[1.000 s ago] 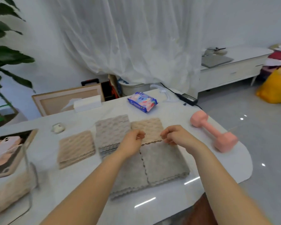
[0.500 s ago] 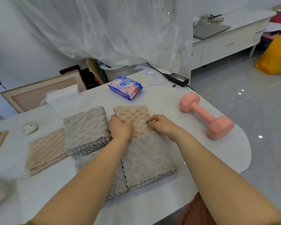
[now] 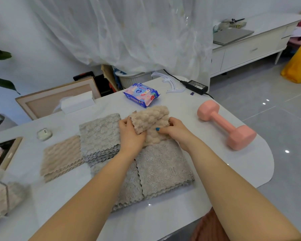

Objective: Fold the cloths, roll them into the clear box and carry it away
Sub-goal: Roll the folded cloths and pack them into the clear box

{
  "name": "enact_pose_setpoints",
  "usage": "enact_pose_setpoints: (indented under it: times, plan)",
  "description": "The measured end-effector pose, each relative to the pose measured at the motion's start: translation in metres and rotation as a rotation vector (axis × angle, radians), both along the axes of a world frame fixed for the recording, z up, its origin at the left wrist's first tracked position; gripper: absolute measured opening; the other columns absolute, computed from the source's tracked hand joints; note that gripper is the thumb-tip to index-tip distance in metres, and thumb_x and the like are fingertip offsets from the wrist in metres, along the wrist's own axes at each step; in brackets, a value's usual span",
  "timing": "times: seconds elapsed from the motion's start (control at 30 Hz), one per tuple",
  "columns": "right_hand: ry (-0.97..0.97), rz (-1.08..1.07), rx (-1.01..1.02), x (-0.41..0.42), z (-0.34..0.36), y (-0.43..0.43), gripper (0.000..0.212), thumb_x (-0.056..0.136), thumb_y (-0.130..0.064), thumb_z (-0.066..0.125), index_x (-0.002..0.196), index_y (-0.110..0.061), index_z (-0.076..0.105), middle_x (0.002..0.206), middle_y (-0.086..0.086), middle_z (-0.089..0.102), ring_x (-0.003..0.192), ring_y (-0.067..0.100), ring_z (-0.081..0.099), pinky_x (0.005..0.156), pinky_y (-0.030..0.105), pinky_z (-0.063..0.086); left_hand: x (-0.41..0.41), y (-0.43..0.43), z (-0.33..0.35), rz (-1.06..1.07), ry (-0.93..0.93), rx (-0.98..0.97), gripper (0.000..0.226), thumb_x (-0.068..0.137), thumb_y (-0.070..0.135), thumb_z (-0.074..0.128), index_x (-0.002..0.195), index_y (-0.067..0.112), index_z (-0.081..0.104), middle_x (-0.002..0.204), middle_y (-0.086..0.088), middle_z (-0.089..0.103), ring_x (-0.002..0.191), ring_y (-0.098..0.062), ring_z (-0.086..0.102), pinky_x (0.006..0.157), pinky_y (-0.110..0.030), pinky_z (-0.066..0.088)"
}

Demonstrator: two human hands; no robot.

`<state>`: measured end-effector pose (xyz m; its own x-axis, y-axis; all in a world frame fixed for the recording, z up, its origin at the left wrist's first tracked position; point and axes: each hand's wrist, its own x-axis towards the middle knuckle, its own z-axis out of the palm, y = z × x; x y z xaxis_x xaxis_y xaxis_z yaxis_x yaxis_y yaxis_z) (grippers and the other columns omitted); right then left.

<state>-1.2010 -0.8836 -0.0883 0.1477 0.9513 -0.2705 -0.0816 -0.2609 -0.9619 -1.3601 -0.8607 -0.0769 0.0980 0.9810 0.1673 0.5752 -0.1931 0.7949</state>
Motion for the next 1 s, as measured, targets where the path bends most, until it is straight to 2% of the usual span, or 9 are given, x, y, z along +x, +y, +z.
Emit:
enact_pose_setpoints:
  times: [0.13, 0.2, 0.33, 0.47, 0.6, 0.77, 0.83, 0.93, 1.0]
  plan:
    - [-0.039, -0.040, -0.041, -0.004, -0.005, 0.004, 0.036, 0.079, -0.010, 0.069, 0.112, -0.008, 0.055, 0.109, 0.014, 0.065, 0.098, 0.027, 0.065, 0.089, 0.045, 0.054, 0.000, -0.002, -0.004, 0.097, 0.234, 0.069, 0.047, 0.084, 0.035, 0.065, 0.123, 0.012, 0.054, 0.145, -0.009, 0.019, 0.131, -0.031, 0.024, 0.109, -0.041, 0.029]
    - [-0.074, -0.071, -0.061, -0.002, -0.008, 0.006, 0.032, 0.080, -0.012, 0.066, 0.110, -0.009, 0.056, 0.108, 0.016, 0.064, 0.098, 0.029, 0.064, 0.088, 0.048, 0.053, -0.002, 0.001, -0.008, 0.101, 0.253, 0.114, 0.042, 0.083, 0.037, 0.065, 0.116, 0.010, 0.060, 0.143, -0.010, 0.027, 0.128, -0.031, 0.028, 0.106, -0.043, 0.032]
    - [-0.085, -0.037, -0.063, 0.001, -0.006, 0.005, 0.037, 0.083, -0.010, 0.065, 0.118, -0.011, 0.053, 0.107, 0.014, 0.063, 0.092, 0.026, 0.064, 0.078, 0.038, 0.055, -0.006, 0.003, -0.010, -0.014, -0.009, 0.053, 0.028, 0.088, 0.021, 0.059, 0.116, 0.014, 0.059, 0.112, 0.001, 0.061, 0.108, -0.023, 0.057, 0.089, -0.035, 0.048]
    - [0.081, -0.004, 0.031, 0.010, 0.012, 0.001, 0.033, 0.082, -0.003, 0.065, 0.114, -0.007, 0.059, 0.110, 0.014, 0.067, 0.090, 0.022, 0.067, 0.074, 0.029, 0.055, -0.004, -0.006, 0.002, -0.098, -0.343, -0.107, 0.030, 0.094, 0.012, 0.055, 0.123, 0.020, 0.053, 0.117, 0.008, 0.061, 0.111, -0.011, 0.057, 0.090, -0.027, 0.048]
    - [0.322, 0.144, 0.052, 0.012, 0.030, -0.013, 0.023, 0.088, -0.001, 0.057, 0.110, -0.005, 0.062, 0.103, 0.008, 0.071, 0.092, 0.021, 0.070, 0.078, 0.029, 0.057, -0.007, -0.012, 0.029, -0.120, -0.441, -0.178, 0.038, 0.095, 0.025, 0.055, 0.132, 0.016, 0.048, 0.120, 0.003, 0.063, 0.108, -0.011, 0.062, 0.090, -0.027, 0.052]
    - [0.301, 0.254, 0.009, -0.006, 0.039, -0.037, 0.022, 0.092, -0.008, 0.057, 0.113, -0.008, 0.060, 0.102, 0.003, 0.071, 0.086, 0.013, 0.069, 0.074, 0.024, 0.057, -0.040, -0.030, 0.070, -0.265, -0.547, -0.626, 0.036, 0.084, 0.023, 0.067, 0.118, 0.018, 0.057, 0.109, -0.003, 0.072, 0.098, -0.019, 0.069, 0.090, -0.037, 0.053]
    - [0.363, 0.327, 0.049, -0.019, 0.048, -0.045, 0.027, 0.086, -0.004, 0.058, 0.113, -0.007, 0.062, 0.100, 0.005, 0.072, 0.085, 0.014, 0.069, 0.076, 0.027, 0.056, -0.062, -0.040, 0.083, -0.238, -0.580, -0.614, 0.020, 0.086, 0.009, 0.064, 0.105, 0.015, 0.062, 0.098, -0.005, 0.074, 0.086, -0.018, 0.072, 0.080, -0.033, 0.057]
    - [0.593, 0.383, 0.143, -0.053, 0.059, -0.049, 0.031, 0.076, 0.005, 0.060, 0.105, -0.003, 0.067, 0.098, 0.012, 0.072, 0.085, 0.020, 0.071, 0.076, 0.031, 0.057, -0.105, -0.050, 0.105, -0.265, -0.676, -0.534, 0.027, 0.085, -0.005, 0.055, 0.111, 0.001, 0.061, 0.105, -0.018, 0.070, 0.084, -0.023, 0.071, 0.072, -0.030, 0.059]
    - [0.688, 0.470, 0.153, -0.087, 0.071, -0.048, 0.034, 0.068, 0.003, 0.070, 0.102, -0.001, 0.070, 0.097, 0.016, 0.071, 0.082, 0.024, 0.071, 0.069, 0.031, 0.058, -0.148, -0.060, 0.121, -0.308, -0.738, -0.451, 0.023, 0.081, -0.003, 0.053, 0.102, 0.003, 0.062, 0.089, -0.014, 0.070, 0.074, -0.020, 0.069, 0.062, -0.026, 0.058]
